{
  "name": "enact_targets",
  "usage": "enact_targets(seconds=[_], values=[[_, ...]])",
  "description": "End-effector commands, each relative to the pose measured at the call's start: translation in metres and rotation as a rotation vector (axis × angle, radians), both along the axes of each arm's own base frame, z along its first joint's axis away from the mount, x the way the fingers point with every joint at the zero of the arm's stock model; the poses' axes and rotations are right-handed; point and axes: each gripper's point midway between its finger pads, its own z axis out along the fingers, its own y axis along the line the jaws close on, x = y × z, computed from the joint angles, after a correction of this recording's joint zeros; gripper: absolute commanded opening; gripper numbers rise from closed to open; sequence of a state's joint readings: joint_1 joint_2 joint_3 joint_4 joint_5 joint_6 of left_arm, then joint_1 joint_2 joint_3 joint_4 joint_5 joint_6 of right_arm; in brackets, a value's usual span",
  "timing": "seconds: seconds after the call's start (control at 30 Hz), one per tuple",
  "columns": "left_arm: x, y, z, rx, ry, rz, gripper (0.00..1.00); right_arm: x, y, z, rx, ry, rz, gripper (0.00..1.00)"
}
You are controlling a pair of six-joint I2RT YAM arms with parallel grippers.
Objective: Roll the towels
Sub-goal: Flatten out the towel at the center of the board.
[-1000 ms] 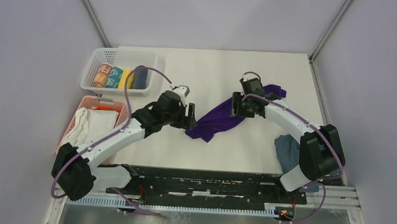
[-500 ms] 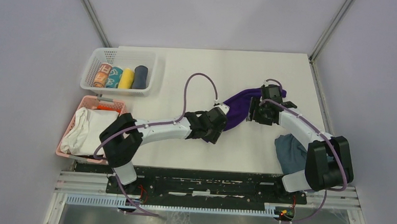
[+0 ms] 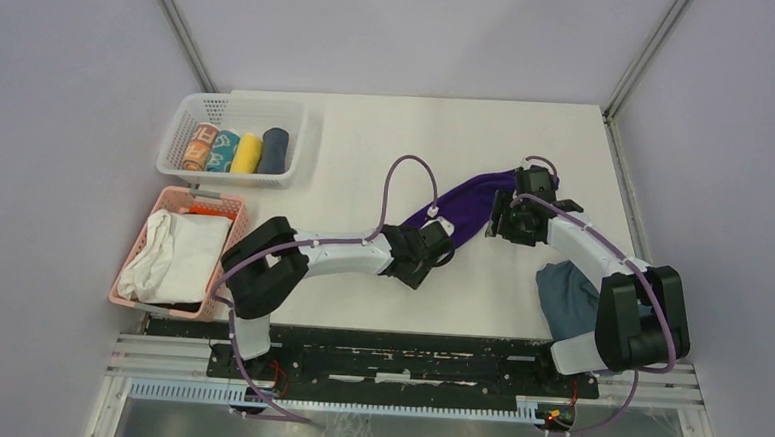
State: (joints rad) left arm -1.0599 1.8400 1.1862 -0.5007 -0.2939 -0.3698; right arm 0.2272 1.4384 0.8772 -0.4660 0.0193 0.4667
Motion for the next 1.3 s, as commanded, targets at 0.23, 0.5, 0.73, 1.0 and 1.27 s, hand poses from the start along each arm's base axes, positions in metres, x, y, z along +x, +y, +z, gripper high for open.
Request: enact_targets(seconds=[0.23,0.5,0.73,1.0,1.27], values=[[0.017,0.005,-0.018,0.091,-0.035,0.011,0.47,0.011,-0.001,0.011,0.019,-0.056,-0.02,0.69],[0.009,0.024,-0.032,0.078,0.072,0.057,0.25,0.018,-0.003,0.02,0.022,-0.078,-0.04,0.69],[0.009,0.032,0.001,0.01,0.048,0.066,0.03,0.042,-0.015,0.036,-0.011,-0.127,-0.098,0.7],[0.02,0.049,0.054,-0.092,-0.003,0.102,0.03,0.063,-0.061,0.04,-0.064,-0.11,-0.234,0.71],[0.028,0.071,0.073,-0.147,-0.015,0.133,0.03,0.084,-0.113,0.014,0.009,-0.068,-0.394,0.64]])
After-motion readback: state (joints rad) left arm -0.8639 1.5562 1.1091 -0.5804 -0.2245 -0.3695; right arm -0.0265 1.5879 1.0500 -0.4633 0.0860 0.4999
